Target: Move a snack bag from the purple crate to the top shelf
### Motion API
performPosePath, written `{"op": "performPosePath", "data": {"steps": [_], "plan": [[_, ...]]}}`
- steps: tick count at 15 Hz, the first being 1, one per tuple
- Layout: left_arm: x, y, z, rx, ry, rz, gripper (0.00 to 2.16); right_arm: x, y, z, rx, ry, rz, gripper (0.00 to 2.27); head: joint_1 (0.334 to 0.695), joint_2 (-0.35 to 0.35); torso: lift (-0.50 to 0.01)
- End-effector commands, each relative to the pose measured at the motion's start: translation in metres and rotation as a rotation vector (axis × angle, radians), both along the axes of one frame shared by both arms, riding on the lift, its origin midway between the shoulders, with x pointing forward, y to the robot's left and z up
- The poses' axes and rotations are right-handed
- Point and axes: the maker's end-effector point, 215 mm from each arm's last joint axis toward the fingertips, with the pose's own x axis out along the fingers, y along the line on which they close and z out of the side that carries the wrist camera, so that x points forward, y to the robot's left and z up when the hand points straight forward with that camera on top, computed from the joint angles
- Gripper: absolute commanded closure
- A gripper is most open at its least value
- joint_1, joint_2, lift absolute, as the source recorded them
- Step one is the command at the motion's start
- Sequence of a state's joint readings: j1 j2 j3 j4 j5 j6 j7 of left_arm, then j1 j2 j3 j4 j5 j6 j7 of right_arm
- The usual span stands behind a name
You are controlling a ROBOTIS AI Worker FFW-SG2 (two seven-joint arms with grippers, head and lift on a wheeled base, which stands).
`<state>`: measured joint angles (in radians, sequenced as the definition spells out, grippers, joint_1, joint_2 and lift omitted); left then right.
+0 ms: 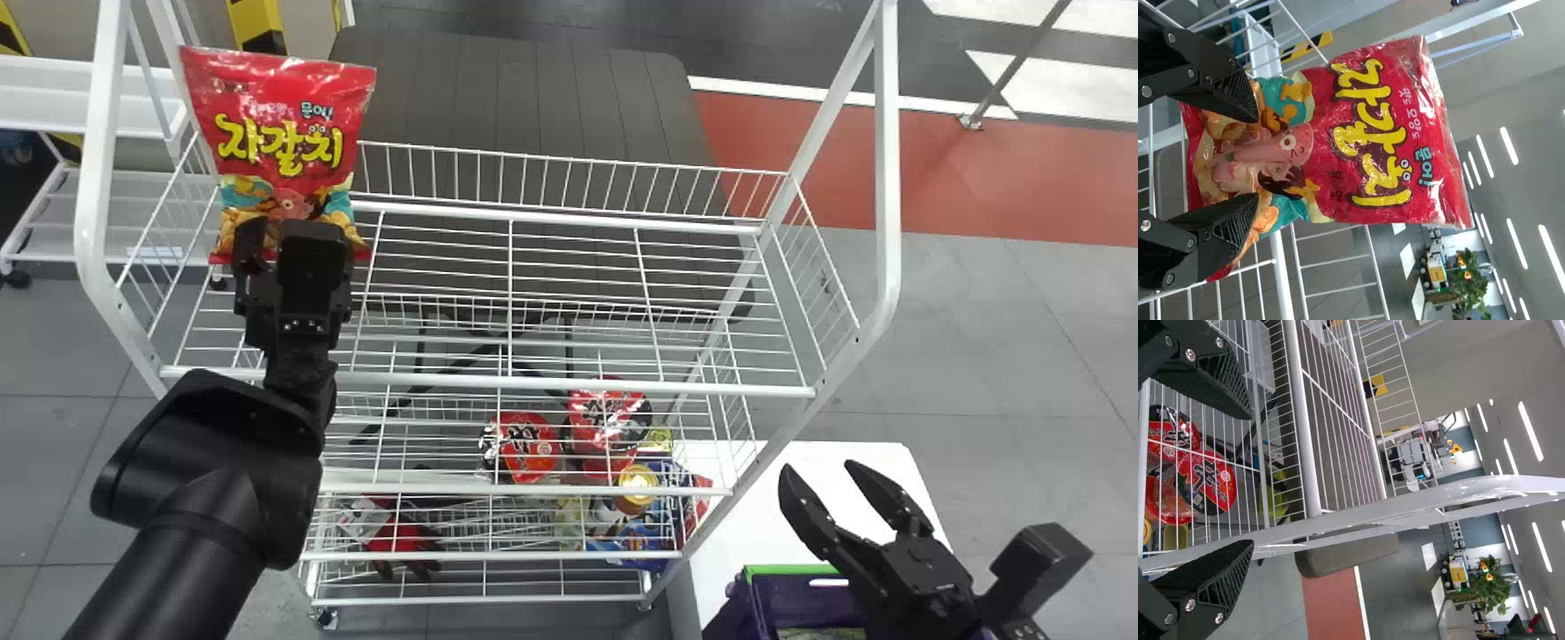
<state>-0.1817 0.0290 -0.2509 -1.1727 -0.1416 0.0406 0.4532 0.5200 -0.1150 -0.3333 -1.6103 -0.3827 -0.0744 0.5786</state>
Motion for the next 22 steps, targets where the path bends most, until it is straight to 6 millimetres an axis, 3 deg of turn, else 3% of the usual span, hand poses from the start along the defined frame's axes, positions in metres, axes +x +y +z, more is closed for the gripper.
{"op": "performPosePath", "data": {"steps": [1, 4, 7, 10, 13, 14, 17, 22], "plan": [[-0.009, 0.001, -0.006, -0.003, 0.002, 0.010, 0.49, 0.000, -0.001, 0.000, 0.000, -0.001, -0.001, 0.17, 0.695, -0.155, 0.001], [-0.017, 0.001, 0.000, -0.014, -0.018, 0.017, 0.33, 0.000, -0.001, -0.001, 0.001, 0.000, -0.002, 0.17, 0.695, -0.155, 0.001], [-0.036, -0.002, 0.016, -0.044, -0.057, 0.016, 0.31, 0.001, -0.002, 0.000, -0.001, -0.003, -0.004, 0.17, 0.695, -0.158, 0.001], [-0.069, 0.000, 0.038, -0.080, -0.098, 0.014, 0.31, 0.002, 0.001, 0.004, 0.002, -0.011, -0.001, 0.17, 0.695, -0.165, 0.001], [-0.107, 0.006, 0.046, -0.093, -0.098, 0.005, 0.30, 0.004, 0.017, 0.026, -0.003, -0.045, 0.021, 0.17, 0.695, -0.163, 0.001], [-0.118, 0.005, 0.046, -0.106, -0.088, -0.003, 0.29, 0.006, 0.026, 0.034, 0.001, -0.050, 0.033, 0.17, 0.695, -0.159, 0.001], [-0.151, 0.039, 0.025, -0.132, -0.028, 0.029, 0.28, 0.017, 0.061, 0.057, -0.030, -0.067, 0.066, 0.17, 0.695, -0.135, 0.001], [-0.187, 0.070, -0.009, -0.189, 0.074, 0.059, 0.26, 0.032, 0.142, 0.101, -0.086, -0.116, 0.118, 0.17, 0.695, -0.005, 0.001]]}}
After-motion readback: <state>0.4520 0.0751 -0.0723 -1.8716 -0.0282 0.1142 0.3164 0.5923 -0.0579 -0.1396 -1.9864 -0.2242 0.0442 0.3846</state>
